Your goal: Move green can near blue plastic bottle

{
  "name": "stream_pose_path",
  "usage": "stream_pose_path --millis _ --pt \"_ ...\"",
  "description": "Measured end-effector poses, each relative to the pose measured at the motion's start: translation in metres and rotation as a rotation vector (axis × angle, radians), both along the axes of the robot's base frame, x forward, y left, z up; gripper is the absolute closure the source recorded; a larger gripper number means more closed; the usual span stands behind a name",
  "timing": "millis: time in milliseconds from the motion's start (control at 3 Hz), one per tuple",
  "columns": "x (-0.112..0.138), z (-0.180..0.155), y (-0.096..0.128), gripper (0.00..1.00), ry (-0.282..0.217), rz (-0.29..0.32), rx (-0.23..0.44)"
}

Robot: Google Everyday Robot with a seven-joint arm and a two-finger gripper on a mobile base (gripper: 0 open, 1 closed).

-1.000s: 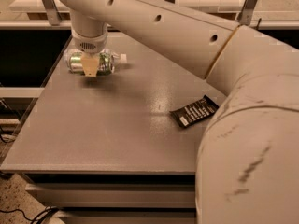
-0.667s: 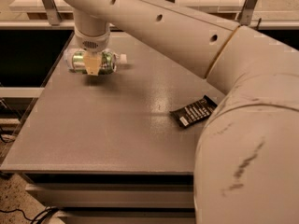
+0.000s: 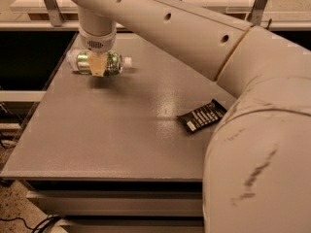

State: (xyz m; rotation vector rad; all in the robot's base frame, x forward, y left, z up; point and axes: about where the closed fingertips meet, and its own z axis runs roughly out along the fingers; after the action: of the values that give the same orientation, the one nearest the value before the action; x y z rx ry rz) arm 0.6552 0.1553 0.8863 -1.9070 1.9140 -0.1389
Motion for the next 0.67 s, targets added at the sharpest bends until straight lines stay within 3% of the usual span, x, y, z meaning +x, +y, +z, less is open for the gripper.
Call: stream_pose_path --millis 333,667 --pt "0.0004 0.0017 0.0004 0.13 -0.001 0.001 0.000" --pt "0.0016 0.0037 0.0012 0.00 -0.001 0.007 -0.002"
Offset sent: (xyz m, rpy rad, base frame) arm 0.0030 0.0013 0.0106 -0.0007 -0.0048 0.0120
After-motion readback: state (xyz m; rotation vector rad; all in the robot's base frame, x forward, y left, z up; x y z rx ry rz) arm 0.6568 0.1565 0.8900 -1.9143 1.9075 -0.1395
